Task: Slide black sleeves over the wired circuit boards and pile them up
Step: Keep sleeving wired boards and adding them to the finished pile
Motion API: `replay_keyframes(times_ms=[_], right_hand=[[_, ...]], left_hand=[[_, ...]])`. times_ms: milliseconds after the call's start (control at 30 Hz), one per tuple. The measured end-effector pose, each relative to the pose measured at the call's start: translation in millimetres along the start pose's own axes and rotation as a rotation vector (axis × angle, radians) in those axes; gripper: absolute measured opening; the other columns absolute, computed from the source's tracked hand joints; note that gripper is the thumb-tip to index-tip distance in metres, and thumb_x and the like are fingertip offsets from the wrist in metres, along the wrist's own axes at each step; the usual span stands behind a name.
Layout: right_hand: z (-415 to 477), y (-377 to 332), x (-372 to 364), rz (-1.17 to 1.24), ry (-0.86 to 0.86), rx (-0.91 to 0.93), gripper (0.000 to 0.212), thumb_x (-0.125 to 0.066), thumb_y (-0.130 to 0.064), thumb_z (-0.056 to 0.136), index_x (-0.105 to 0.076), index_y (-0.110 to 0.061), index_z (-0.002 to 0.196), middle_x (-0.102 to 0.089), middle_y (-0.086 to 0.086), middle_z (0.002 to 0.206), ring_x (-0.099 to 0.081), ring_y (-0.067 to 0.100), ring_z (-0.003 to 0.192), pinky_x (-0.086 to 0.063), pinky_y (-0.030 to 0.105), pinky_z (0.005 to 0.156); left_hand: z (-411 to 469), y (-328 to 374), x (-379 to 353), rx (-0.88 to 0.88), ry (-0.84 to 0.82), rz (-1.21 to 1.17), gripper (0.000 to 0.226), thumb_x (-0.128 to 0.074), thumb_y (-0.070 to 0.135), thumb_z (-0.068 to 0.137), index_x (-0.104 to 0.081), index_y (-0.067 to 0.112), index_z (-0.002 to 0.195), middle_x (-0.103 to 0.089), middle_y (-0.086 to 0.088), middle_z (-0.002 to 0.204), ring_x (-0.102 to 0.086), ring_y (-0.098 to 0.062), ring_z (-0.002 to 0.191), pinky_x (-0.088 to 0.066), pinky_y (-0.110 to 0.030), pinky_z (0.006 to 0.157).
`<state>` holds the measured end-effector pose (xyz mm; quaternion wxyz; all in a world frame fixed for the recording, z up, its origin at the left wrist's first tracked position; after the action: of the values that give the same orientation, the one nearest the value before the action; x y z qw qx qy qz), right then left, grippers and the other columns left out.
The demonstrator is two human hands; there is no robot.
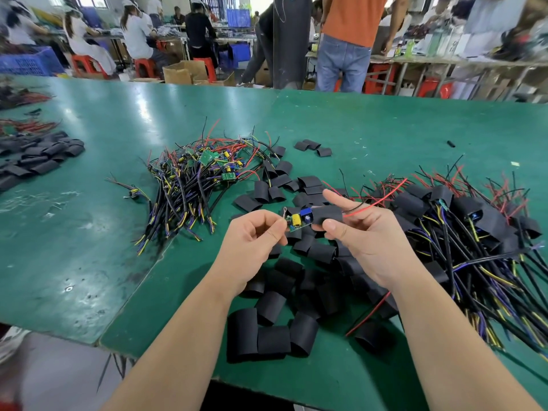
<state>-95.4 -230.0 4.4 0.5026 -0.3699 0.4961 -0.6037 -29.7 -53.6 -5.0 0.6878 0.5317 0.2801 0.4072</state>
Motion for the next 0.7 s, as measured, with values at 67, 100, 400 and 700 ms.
replay_keyframes(times_ms=[67, 100, 400, 700], right_hand=[[0, 1, -4, 0.085, -0.013, -0.011, 0.005, -0.073, -0.019, 0.065, -0.074, -0.016, 0.067, -0.071, -0.010, 0.112, -0.073, 0.023, 0.085, -0.054, 0.021, 0.070], [0, 1, -7, 0.113, -0.011, -0.012, 0.003, -0.073, -0.020, 0.064, -0.075, -0.021, 0.066, -0.071, 0.001, 0.114, -0.073, 0.024, 0.084, -0.055, 0.023, 0.069], [-1, 4, -11, 0.277, 0.000, -0.076, 0.015, -0.069, -0.014, 0.068, -0.079, -0.016, 0.079, -0.074, -0.001, 0.101, -0.072, 0.014, 0.072, -0.055, 0.021, 0.063], [1, 9, -19, 0.217, 0.048, -0.086, 0.045, -0.071, -0.016, 0.068, -0.066, -0.016, 0.112, -0.075, 0.008, 0.092, -0.071, 0.023, 0.086, -0.052, 0.019, 0.064]], left_hand=[[0, 0, 0, 0.004, -0.002, -0.013, 0.028, -0.051, 0.007, 0.096, -0.058, 0.015, 0.071, -0.051, 0.012, 0.046, -0.029, 0.001, 0.037, -0.024, -0.010, 0.041], [0, 0, 0, 0.001, 0.001, -0.008, 0.027, -0.052, 0.006, 0.096, -0.059, 0.015, 0.071, -0.054, 0.011, 0.049, -0.032, 0.002, 0.038, -0.026, -0.009, 0.042], [0, -4, -2, 0.016, 0.022, -0.005, 0.017, -0.062, 0.006, 0.090, -0.069, 0.015, 0.077, -0.068, 0.003, 0.064, -0.045, 0.006, 0.040, -0.032, -0.002, 0.045], [0, -4, 3, -0.096, 0.222, 0.147, 0.026, -0.065, 0.003, 0.087, -0.067, 0.028, 0.082, -0.072, 0.006, 0.073, -0.045, -0.010, 0.037, -0.041, -0.018, 0.044]])
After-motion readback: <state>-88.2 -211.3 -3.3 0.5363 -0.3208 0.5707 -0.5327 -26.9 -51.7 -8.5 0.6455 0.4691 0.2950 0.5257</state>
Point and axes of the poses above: each hand's wrist, its own z-axis towards the middle knuckle, its own x-axis out of the back of the hand, y = z × x, the point moved 3 cm from there along z, towards the middle knuckle
